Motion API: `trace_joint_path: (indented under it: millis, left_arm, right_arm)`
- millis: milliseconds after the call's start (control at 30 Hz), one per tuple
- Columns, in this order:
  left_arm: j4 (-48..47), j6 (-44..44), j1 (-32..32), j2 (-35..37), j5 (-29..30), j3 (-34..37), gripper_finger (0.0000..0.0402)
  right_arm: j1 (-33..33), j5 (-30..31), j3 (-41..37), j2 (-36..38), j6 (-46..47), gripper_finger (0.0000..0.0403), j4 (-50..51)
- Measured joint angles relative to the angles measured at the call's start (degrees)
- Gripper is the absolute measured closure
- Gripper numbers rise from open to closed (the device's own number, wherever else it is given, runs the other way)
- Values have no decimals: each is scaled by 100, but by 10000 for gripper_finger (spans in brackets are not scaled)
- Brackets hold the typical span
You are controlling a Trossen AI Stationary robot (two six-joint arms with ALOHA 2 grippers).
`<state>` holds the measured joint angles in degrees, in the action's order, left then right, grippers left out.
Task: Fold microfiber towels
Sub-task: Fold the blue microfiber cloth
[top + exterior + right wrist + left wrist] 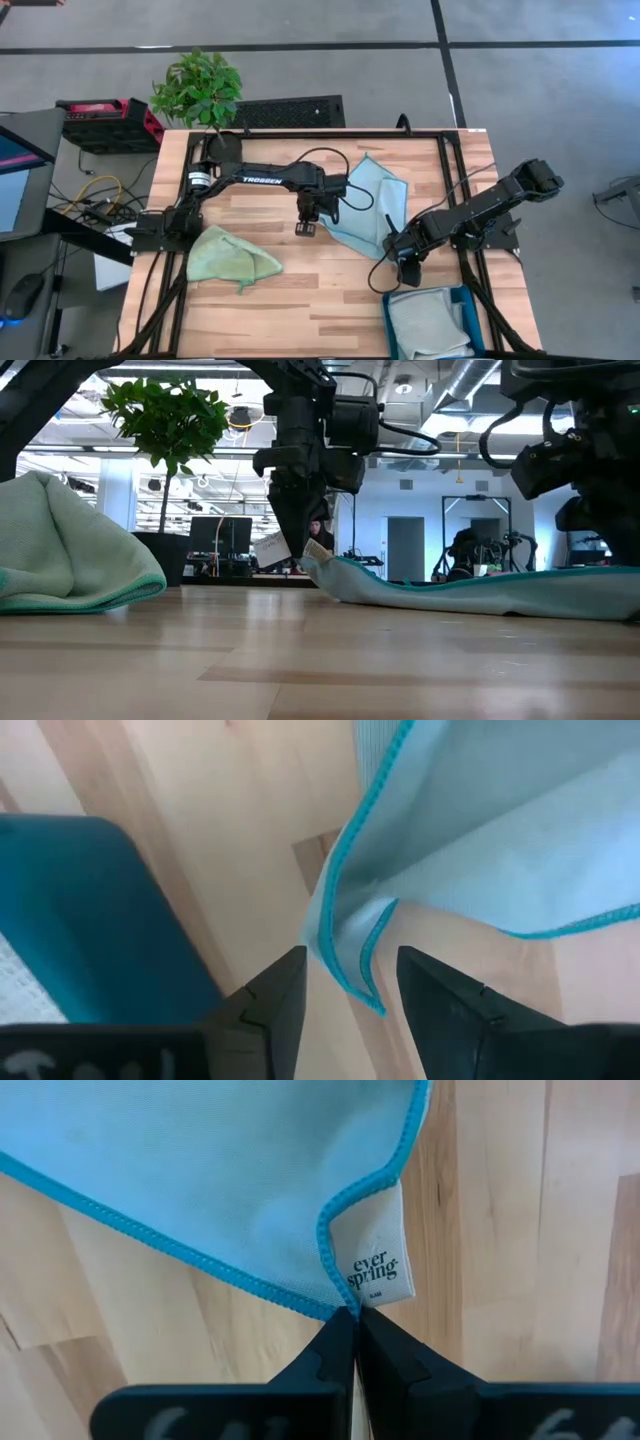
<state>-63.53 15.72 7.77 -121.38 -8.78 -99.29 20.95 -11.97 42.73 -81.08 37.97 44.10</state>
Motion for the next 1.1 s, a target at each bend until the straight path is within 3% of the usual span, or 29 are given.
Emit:
trace_joint_path:
  millis: [200,667,900,1100]
  left_arm:
    - [-2,16,2,-2,-4,1,401]
    - [-13,160,2,-7,-11,0,401]
    - [-11,223,2,-9,-13,0,401]
    - [-11,226,2,-9,-13,0,401]
  right_arm:
    - [4,-2,-340,0,171,223,-569]
    - [235,-168,-368,0,407,223,-345]
    - [345,321,-368,0,409,224,-345]
    - [341,345,-368,0,409,270,-343]
